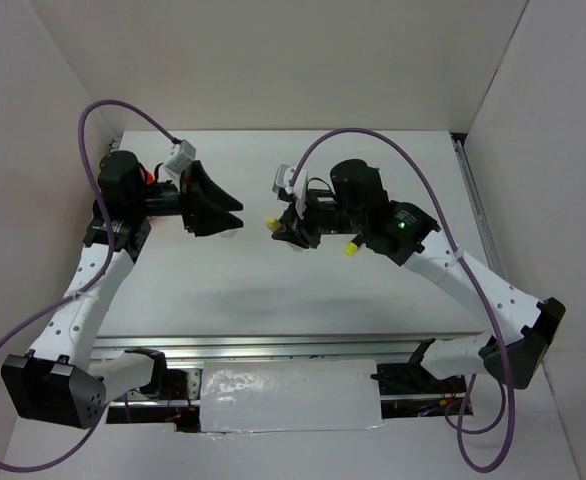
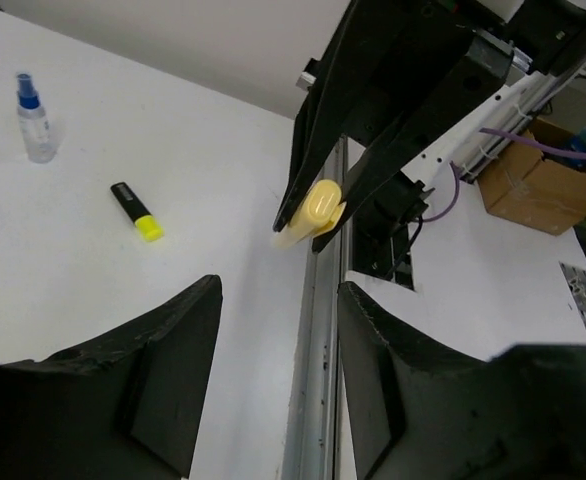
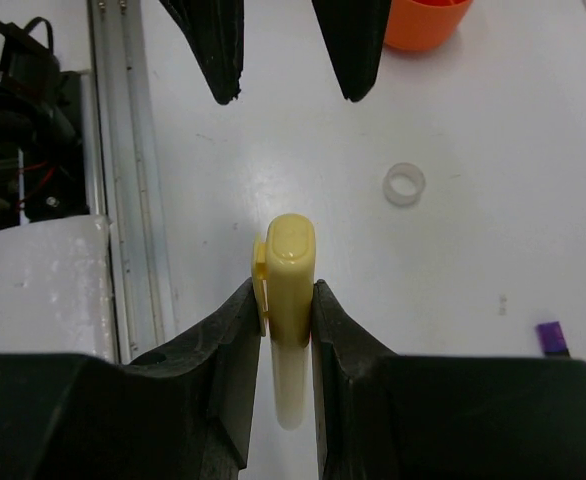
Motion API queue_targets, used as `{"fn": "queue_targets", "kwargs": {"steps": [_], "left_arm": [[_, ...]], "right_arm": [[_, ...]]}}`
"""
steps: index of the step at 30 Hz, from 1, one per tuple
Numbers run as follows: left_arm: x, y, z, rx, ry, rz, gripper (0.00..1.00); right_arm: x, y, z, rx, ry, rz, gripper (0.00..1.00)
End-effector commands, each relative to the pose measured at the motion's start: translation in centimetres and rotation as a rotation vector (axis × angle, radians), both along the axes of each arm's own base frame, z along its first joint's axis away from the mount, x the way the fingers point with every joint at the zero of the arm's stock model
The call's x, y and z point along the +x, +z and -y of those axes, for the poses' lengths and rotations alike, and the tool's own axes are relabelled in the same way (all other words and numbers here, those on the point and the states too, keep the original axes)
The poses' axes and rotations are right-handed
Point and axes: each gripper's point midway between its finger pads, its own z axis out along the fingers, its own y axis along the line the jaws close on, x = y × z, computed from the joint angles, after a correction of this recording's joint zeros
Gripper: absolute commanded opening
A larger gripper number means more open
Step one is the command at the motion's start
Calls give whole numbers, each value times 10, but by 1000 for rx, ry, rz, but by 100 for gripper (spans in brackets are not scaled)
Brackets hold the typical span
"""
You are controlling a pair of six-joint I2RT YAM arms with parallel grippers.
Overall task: Sort the stationery into containers
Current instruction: Pick up the pen from the center of the board, then place the pen in the storage box.
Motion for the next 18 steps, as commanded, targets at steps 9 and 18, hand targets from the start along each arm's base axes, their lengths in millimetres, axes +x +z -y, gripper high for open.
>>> {"fn": "queue_targets", "kwargs": {"steps": [9, 18], "left_arm": [[-27, 18, 30, 12, -176, 148, 66], [-33, 16, 37, 23, -208, 152, 62]], "right_arm": [[-27, 29, -17, 68, 119, -47, 0], [-31, 28, -25, 63, 142, -53, 0]]}}
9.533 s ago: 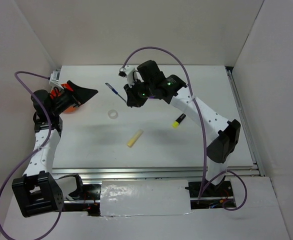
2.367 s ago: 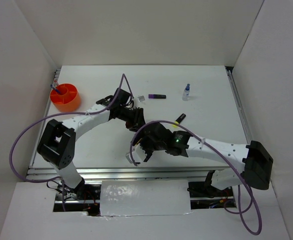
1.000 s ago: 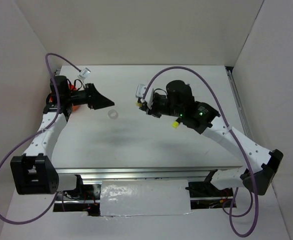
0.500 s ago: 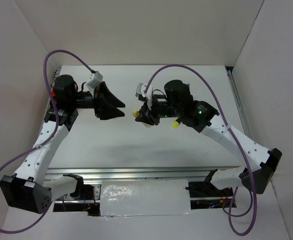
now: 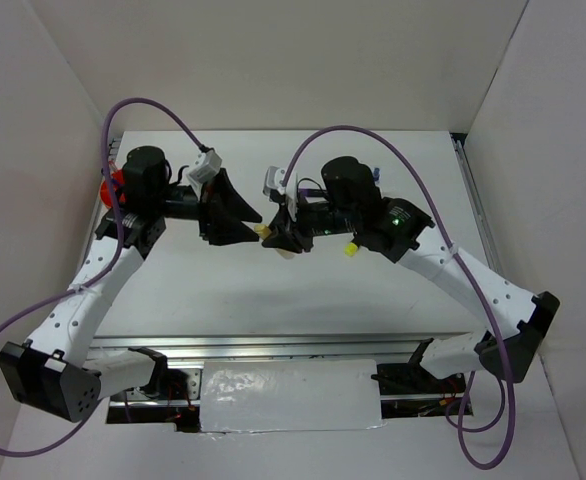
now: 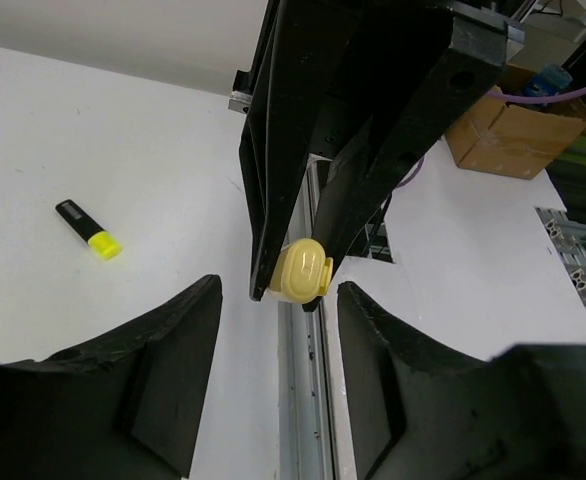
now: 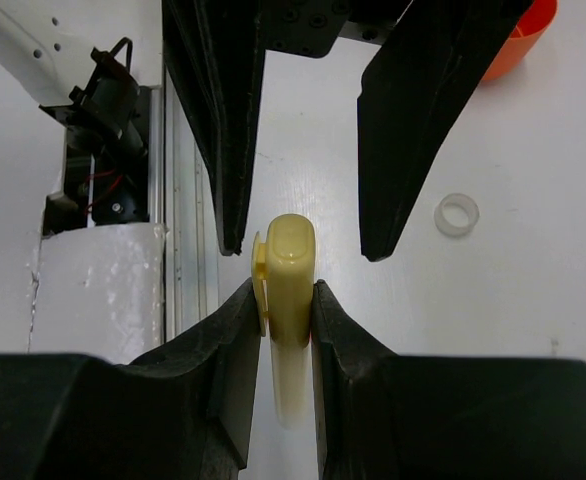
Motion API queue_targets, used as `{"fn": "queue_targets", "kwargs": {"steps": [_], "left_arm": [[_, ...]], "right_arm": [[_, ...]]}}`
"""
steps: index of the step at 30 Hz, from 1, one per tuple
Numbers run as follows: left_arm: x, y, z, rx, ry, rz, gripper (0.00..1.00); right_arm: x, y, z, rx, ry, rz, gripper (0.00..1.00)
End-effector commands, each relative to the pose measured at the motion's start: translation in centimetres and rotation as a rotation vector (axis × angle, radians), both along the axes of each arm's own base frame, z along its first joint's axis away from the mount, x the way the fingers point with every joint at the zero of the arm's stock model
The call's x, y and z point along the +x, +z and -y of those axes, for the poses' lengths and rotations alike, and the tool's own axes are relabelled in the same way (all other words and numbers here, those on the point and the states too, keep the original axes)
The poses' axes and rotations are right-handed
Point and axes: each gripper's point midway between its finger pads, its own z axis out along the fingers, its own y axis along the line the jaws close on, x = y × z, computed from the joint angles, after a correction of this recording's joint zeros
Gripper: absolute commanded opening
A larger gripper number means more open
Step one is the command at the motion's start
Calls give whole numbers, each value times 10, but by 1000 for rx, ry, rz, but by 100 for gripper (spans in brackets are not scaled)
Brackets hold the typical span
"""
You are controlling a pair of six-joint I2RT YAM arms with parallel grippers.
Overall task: Sort the stationery into containers
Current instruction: Place the pen in the storage box.
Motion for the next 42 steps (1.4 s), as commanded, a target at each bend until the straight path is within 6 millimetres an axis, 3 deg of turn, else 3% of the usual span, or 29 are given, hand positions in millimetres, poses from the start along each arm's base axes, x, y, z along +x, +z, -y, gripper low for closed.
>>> {"fn": "queue_targets", "kwargs": {"steps": [1, 15, 18, 23, 24, 26, 28, 29, 32, 38, 42], "left_arm": [[-5, 16, 2, -18, -39, 88, 60], [-6, 11, 5, -12, -49, 55, 36], [-4, 7, 5, -1, -39, 45, 24], [0, -1, 5, 20, -14, 24, 15], [1, -1, 4, 25, -4, 23, 6], [3, -2, 4, 31, 8, 16, 1], [7, -3, 4, 38, 32, 6, 0], [10, -2, 2, 38, 44, 5, 0], [24, -1, -9, 47, 108, 3, 0], [79, -10, -65, 108, 340, -16, 0], [134, -18, -149, 217, 663, -8, 0]], "right_arm": [[-7, 19, -7, 35, 32, 13, 0], [1, 20, -13, 40, 20, 2, 0], [3, 23, -13, 47, 13, 1, 0], [4, 24, -11, 50, 7, -3, 0], [4, 24, -11, 49, 3, -6, 2], [5, 22, -11, 47, -3, -13, 10], [5, 22, -9, 48, -12, -18, 38], [8, 20, -7, 47, -24, -22, 60], [14, 18, 0, 40, -73, -18, 77], [36, 10, 29, 3, -181, -17, 82], [54, -4, 54, -53, -265, -25, 82]]}}
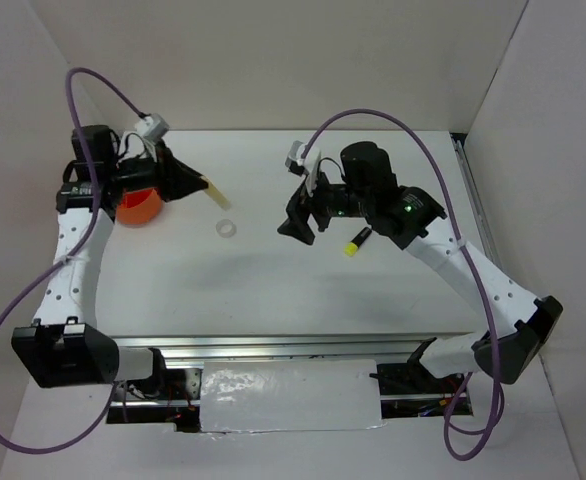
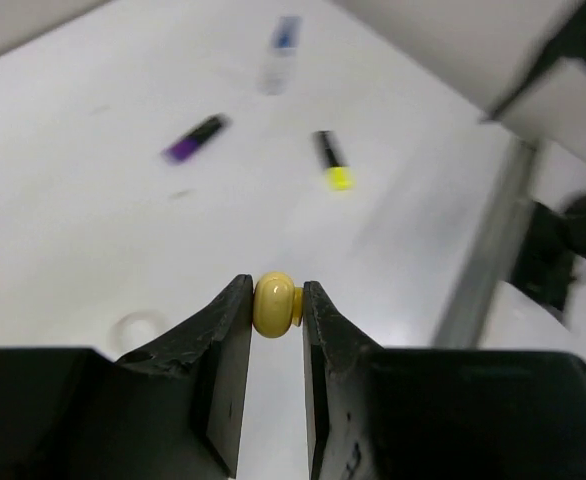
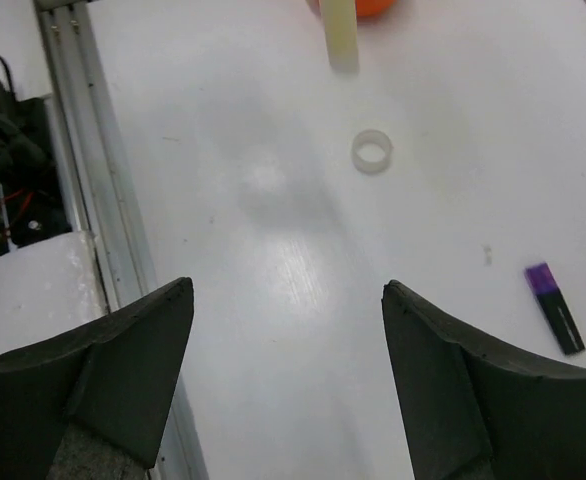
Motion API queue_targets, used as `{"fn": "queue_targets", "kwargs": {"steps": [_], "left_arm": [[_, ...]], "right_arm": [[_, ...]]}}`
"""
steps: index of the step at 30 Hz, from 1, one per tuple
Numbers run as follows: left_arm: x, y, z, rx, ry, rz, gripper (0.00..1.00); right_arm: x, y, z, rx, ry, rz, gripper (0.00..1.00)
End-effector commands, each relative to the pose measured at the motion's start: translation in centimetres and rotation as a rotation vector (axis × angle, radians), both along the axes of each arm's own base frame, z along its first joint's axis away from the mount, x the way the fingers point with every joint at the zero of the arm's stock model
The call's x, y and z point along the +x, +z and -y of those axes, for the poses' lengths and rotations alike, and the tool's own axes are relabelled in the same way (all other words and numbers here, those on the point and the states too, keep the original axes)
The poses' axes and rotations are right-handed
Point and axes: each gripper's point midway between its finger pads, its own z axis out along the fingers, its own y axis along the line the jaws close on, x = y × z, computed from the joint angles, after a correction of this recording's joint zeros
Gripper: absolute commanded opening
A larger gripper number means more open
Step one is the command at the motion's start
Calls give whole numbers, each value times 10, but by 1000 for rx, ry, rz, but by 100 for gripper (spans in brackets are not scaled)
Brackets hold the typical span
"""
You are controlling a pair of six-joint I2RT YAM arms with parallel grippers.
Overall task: Sort the stationery into containers
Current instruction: Place the pen in the storage box.
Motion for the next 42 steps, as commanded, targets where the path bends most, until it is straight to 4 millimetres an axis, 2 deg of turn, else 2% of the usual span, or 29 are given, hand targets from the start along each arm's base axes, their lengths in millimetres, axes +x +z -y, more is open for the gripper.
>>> {"fn": "queue_targets", "kwargs": {"steps": [1, 2, 3, 4, 5, 7, 9, 10, 13, 17, 26, 32, 34, 37, 42], "left_arm": [[41, -13, -71, 163, 263, 29, 0], [49, -17, -90, 192, 320, 21, 0], [57, -17, -119, 218, 407, 18, 0], [66, -26, -136, 236, 444, -2, 0], [71, -29, -169, 256, 539, -18, 0], [81, -37, -214, 272, 638, -39, 0], [89, -44, -244, 280, 699, -62, 0], [93, -44, -254, 291, 727, -64, 0], [103, -59, -279, 290, 762, -115, 0], [113, -64, -295, 304, 799, -120, 0], [148, -35, -291, 208, 823, -36, 0], [167, -13, -314, 171, 923, 53, 0], [171, -11, -316, 125, 944, 36, 0], [181, -10, -312, 112, 922, 36, 0], [200, -14, -286, 127, 878, 40, 0]], "right_arm": [[9, -11, 29, -54, -85, -2, 82], [15, -16, 35, -78, -120, -4, 82], [18, -22, 39, -100, -130, -3, 82], [23, -29, 44, -121, -152, -14, 82], [27, -39, 50, -153, -180, -29, 82], [31, -50, 56, -188, -202, -60, 84], [35, -60, 61, -212, -221, -83, 86], [37, -61, 63, -215, -228, -85, 86], [41, -67, 67, -216, -244, -93, 86], [44, -75, 70, -220, -243, -103, 86], [48, -90, 74, -233, -236, -132, 86], [50, -93, 75, -236, -239, -145, 86], [51, -96, 75, -237, -239, -149, 86], [52, -100, 73, -240, -235, -157, 86], [57, -102, 69, -239, -237, -167, 86]]}}
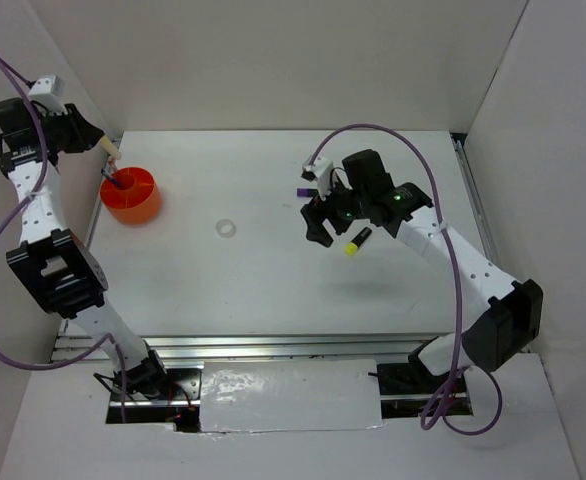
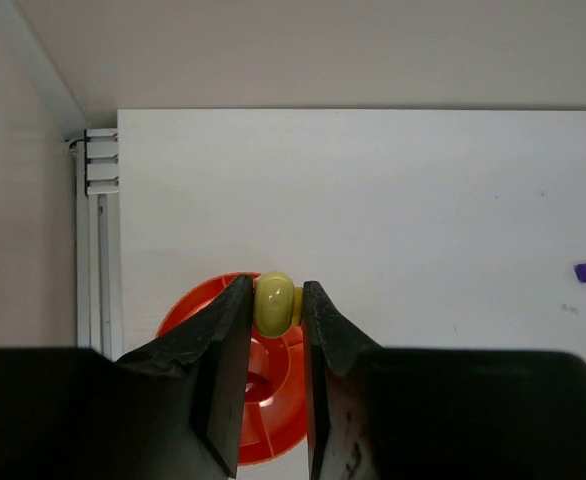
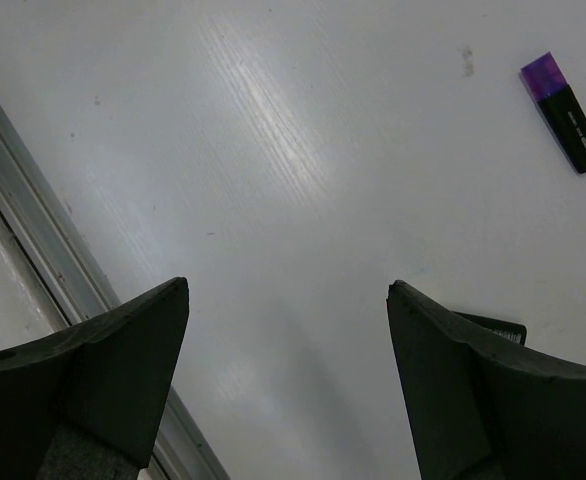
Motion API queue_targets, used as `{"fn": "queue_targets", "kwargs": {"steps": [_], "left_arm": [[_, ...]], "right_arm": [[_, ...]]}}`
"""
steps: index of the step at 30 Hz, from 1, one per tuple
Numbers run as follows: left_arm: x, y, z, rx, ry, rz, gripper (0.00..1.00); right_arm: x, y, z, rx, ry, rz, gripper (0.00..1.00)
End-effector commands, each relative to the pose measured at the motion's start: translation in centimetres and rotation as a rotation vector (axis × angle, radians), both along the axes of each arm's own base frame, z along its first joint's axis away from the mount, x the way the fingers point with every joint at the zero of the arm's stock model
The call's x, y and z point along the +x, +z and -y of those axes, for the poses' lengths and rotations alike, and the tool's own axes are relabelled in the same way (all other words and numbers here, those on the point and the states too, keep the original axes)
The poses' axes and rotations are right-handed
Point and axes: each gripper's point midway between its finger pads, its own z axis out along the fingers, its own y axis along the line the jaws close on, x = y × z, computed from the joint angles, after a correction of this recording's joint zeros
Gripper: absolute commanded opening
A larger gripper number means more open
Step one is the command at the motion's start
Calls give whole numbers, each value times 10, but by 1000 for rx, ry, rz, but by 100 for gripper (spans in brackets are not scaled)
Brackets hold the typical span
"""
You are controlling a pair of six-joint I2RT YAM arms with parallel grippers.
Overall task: Sort the stationery into containers
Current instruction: Place the pen in the storage box.
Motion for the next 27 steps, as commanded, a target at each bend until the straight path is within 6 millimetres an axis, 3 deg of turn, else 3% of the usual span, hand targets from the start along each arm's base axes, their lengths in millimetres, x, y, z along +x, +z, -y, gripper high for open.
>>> {"fn": "queue_targets", "kwargs": {"steps": [1, 7, 12, 16, 27], "left_arm": [[21, 19, 26, 30, -46, 65, 0], [38, -10, 49, 56, -62, -1, 0], [47, -35, 55, 119, -61, -51, 0], [50, -50, 50, 149, -26, -93, 0], [42, -66, 43, 185, 1, -167, 0]], "right_arm": [[7, 1, -3, 16, 2, 12, 86], [8, -8, 5, -1, -20, -14, 86], [11, -11, 11, -3, -36, -28, 86], [14, -12, 15, -6, -47, -30, 86], [19, -22, 21, -21, -72, -51, 87]]}}
